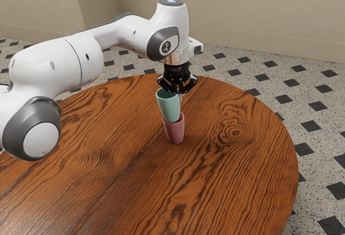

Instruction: Place the left cup onto the right cup

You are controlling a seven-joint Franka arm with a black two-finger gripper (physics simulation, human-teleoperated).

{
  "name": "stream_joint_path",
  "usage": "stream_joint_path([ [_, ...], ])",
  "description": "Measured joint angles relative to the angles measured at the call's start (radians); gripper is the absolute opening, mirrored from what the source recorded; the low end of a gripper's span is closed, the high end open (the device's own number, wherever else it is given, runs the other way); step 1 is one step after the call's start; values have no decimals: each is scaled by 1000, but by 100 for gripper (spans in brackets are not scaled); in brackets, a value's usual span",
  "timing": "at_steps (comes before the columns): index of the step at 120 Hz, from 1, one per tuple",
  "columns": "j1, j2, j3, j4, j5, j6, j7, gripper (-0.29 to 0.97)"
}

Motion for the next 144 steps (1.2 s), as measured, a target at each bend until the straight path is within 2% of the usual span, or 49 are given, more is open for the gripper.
stream_joint_path([
  [59,7,38,1,50,14,7,1,-11],
  [144,8,63,0,48,11,22,5,-11],
])
